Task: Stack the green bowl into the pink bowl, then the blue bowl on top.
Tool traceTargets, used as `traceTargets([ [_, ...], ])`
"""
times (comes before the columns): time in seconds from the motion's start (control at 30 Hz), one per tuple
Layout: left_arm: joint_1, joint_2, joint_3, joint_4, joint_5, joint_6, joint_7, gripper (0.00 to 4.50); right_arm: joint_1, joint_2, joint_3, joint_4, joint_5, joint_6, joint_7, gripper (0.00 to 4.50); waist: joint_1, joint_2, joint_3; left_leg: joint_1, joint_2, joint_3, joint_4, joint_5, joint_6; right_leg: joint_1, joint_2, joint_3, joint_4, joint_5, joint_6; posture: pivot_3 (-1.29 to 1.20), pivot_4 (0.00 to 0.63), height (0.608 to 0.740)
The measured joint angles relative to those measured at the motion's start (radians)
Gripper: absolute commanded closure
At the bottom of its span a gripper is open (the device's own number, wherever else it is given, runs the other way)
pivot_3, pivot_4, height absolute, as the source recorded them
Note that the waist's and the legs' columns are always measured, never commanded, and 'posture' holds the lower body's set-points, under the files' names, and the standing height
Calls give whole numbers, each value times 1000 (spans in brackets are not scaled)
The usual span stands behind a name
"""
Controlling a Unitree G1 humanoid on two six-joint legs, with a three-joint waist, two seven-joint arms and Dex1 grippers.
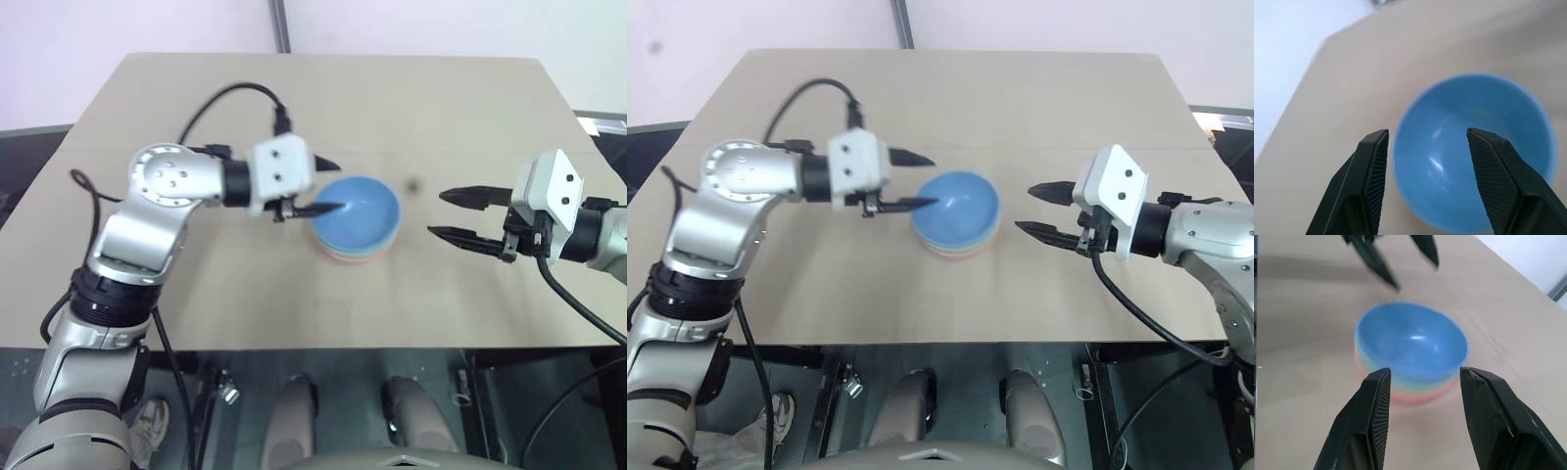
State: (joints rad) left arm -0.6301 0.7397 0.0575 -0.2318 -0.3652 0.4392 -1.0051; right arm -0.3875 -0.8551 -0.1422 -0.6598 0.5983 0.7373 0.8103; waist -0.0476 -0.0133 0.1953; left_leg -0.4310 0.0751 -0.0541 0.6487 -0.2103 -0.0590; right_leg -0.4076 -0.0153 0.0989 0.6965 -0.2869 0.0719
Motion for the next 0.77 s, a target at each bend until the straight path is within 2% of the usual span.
traceTargets([
  [0.03, 37, -5, 44, 0, -35, 32, 18, 1832, 0, 8, 11, 3, 3, 4, -9, 2002, 0, 0, 0, -1, 0, -1, 0, 0, 0, 0, 0, -1, 0, 0, 0, 0, 150, 740],
  [0.1, 143, 21, 132, -16, -110, 134, 36, 1308, 3, 21, 18, 14, 26, 28, -16, 1491, 2, 0, 0, -1, 0, -1, 0, 0, 0, 0, 0, -1, 0, 0, 0, 0, 150, 740],
  [0.2, 277, 36, 226, -93, -175, 187, 48, 134, 46, 17, 18, 36, 22, 28, -15, 320, 13, -2, 0, -2, 0, -2, 1, 0, 0, 1, -1, -3, -1, 0, 0, 0, 150, 740],
  [0.23, 305, 38, 249, -120, -193, 196, 54, 0, 57, 17, 20, 44, 18, 26, -15, 48, 17, -2, 0, -2, 0, -2, 1, 0, 0, 1, -1, -3, -1, 0, 0, 0, 150, 740],
  [0.43, 518, 20, 420, -242, -269, 239, 138, 0, 104, 25, 12, 43, 9, 21, -53, 48, 10, -2, 0, 1, 0, -4, 1, 0, 0, 4, 0, -3, -1, 0, 0, 0, 150, 740],
  [0.57, 726, 25, 522, -272, -309, 233, 80, 0, 232, -18, -55, 24, 12, 25, -42, 48, 10, -2, -1, 1, 0, -4, 0, 0, 0, 4, -1, -4, -2, 0, 0, 0, 150, 740],
  [0.77, 777, 49, 572, -266, -360, 212, 30, 0, 301, -55, -170, 14, 52, 22, 0, 48, 11, -3, -1, 6, 0, -4, 1, 0, 0, 8, 0, -4, -2, -4, 0, 0, 150, 740],
])
